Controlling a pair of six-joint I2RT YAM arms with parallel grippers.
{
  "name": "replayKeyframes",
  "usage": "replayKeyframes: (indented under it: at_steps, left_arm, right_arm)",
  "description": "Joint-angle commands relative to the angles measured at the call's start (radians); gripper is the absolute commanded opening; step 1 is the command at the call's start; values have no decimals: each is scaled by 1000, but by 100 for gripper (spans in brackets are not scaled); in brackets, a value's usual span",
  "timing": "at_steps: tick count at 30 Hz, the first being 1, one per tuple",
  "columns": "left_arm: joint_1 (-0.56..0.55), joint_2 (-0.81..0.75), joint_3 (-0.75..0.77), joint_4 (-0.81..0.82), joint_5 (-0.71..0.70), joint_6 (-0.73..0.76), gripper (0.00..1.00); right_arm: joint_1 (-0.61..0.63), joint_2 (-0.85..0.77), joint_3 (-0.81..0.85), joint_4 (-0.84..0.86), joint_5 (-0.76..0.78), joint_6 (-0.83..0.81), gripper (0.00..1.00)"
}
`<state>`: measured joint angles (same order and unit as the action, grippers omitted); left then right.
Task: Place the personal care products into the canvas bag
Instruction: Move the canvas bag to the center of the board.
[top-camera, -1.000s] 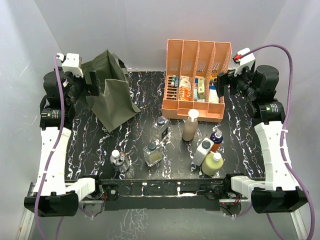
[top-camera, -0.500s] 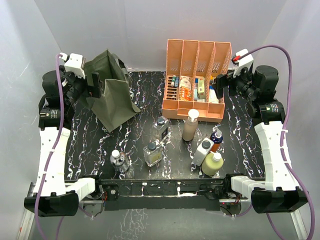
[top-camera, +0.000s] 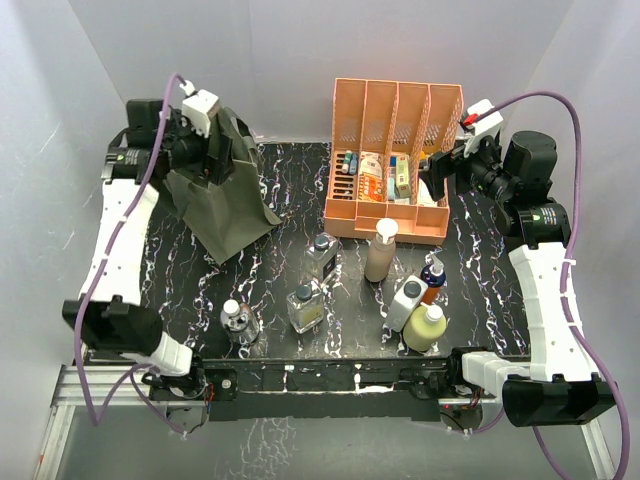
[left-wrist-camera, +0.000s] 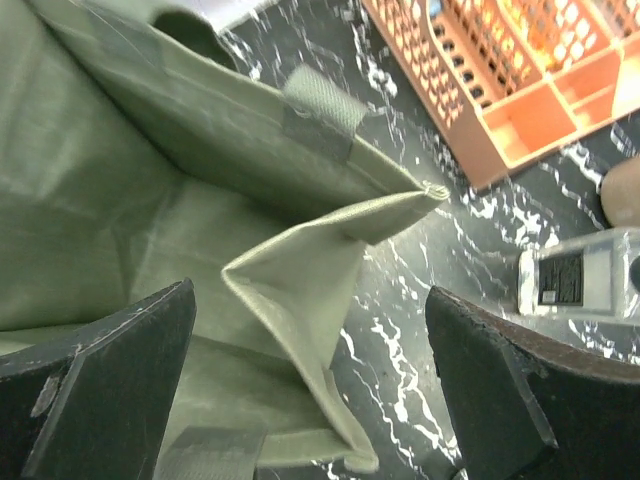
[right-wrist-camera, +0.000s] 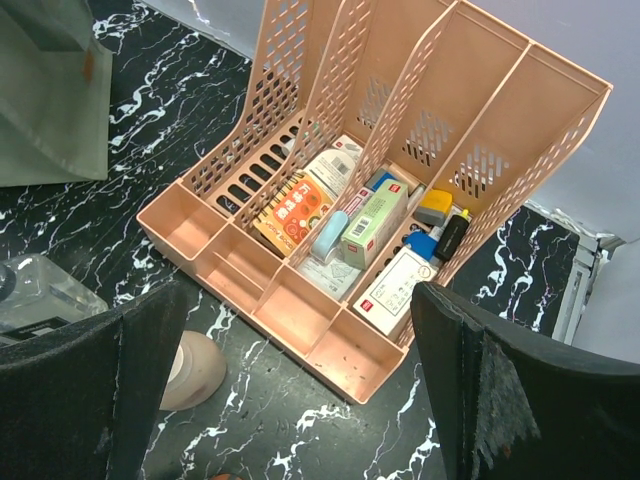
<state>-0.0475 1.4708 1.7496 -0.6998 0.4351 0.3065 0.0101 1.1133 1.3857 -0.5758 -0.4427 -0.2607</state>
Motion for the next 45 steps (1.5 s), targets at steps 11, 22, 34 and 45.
replayKeyframes:
  at_steps: [11,22,34,45]
  left_arm:
    - [-94,196,110,-280,-18,167,44]
    - [-156,46,27,-500,279,449,0]
    - [-253,31,-40,-404,204,456,0]
    - [-253,-6,-101,-284,112,427,10]
  right_arm:
    - [-7,-40,-12,27,-31,-9,99]
    - [-7,-33,-23,33,-64,-5,99]
    - [-7,-45,-44,30,-76,-7,99]
    - [-7,-37,-40,30,-87,-9,99]
